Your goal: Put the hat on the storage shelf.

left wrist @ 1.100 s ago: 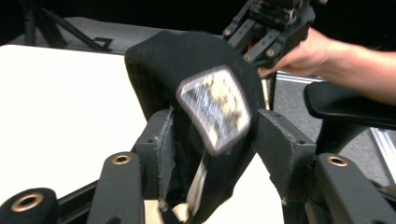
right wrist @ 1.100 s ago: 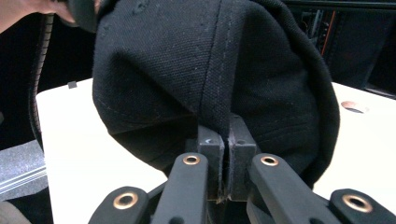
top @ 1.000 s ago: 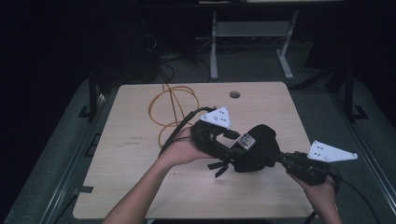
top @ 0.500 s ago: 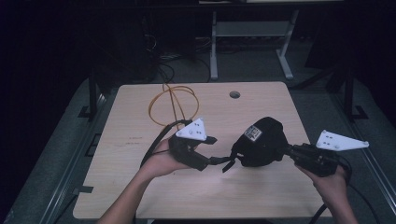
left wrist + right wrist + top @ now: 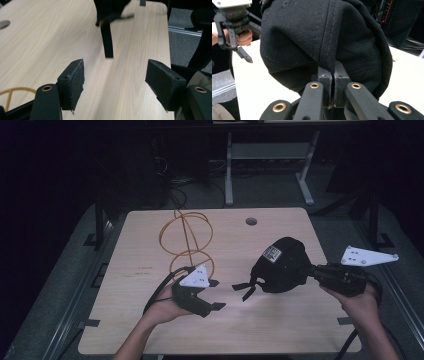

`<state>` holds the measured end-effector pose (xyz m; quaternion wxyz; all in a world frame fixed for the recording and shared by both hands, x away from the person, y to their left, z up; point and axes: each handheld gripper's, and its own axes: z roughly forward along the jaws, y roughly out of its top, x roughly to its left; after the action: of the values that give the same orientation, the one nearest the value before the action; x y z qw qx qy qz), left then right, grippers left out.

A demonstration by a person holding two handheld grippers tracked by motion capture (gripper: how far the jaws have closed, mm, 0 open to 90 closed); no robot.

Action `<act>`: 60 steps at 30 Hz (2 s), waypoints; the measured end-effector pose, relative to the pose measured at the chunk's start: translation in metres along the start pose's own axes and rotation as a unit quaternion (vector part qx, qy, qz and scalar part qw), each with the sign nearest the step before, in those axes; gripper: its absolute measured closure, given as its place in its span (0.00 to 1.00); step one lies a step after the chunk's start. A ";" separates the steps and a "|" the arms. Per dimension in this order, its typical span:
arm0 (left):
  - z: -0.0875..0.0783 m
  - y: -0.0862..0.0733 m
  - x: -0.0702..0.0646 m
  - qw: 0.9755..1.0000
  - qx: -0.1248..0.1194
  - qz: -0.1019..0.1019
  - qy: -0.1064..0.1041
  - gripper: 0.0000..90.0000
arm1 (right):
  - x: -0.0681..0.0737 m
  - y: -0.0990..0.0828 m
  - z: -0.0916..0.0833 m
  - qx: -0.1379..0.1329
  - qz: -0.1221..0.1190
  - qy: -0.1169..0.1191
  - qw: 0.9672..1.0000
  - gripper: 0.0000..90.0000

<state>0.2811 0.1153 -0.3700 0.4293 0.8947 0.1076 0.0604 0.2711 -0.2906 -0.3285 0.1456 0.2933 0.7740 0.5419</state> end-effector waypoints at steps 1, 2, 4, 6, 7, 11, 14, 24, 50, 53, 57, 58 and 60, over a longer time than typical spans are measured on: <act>0.003 -0.006 0.000 1.000 0.006 -0.001 0.004 0.33 | -0.001 0.005 0.000 0.003 -0.002 0.001 1.000 0.97; 0.003 -0.006 0.000 1.000 0.006 -0.001 0.004 0.32 | -0.001 0.005 0.000 0.003 -0.002 0.001 1.000 0.97; 0.006 -0.015 -0.001 1.000 0.012 -0.002 0.003 0.32 | -0.002 0.010 0.000 0.005 -0.002 0.001 1.000 0.97; 0.008 -0.018 -0.001 1.000 0.016 0.002 0.004 0.32 | -0.003 0.011 0.000 0.006 -0.003 0.001 1.000 0.97; 0.010 -0.024 -0.002 1.000 0.018 -0.002 0.003 0.32 | -0.005 0.014 0.001 0.008 0.000 0.003 1.000 0.97; 0.011 -0.034 -0.002 1.000 0.022 0.000 0.014 0.32 | -0.007 0.019 0.002 0.011 0.002 0.004 1.000 0.97; 0.012 -0.041 -0.001 1.000 0.026 -0.003 0.018 0.32 | -0.008 0.023 0.004 0.014 0.001 0.005 1.000 0.97; 0.014 -0.065 -0.002 0.999 0.044 -0.012 0.027 0.31 | -0.008 0.046 0.013 0.011 -0.012 0.014 1.000 0.97; 0.015 -0.067 -0.001 0.999 0.038 -0.005 0.036 0.30 | 0.006 0.131 0.059 0.025 -0.059 0.069 0.996 0.97; 0.014 -0.067 -0.001 0.999 0.037 -0.005 0.036 0.30 | 0.011 0.145 0.071 0.032 -0.067 0.078 0.994 0.97; 0.014 -0.068 0.000 0.999 0.035 -0.006 0.034 0.30 | 0.018 0.160 0.086 0.039 -0.076 0.089 0.992 0.96; 0.014 -0.068 -0.001 0.999 0.036 -0.004 0.034 0.30 | 0.019 0.164 0.090 0.041 -0.080 0.091 0.992 0.96; 0.015 -0.068 -0.002 0.999 0.036 -0.007 0.033 0.30 | 0.023 0.173 0.100 0.046 -0.081 0.097 0.991 0.96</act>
<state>0.2730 0.1452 -0.4321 0.3937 0.9063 0.1296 0.0827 0.3586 -0.1599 -0.2037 0.0990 0.1821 0.8298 0.5181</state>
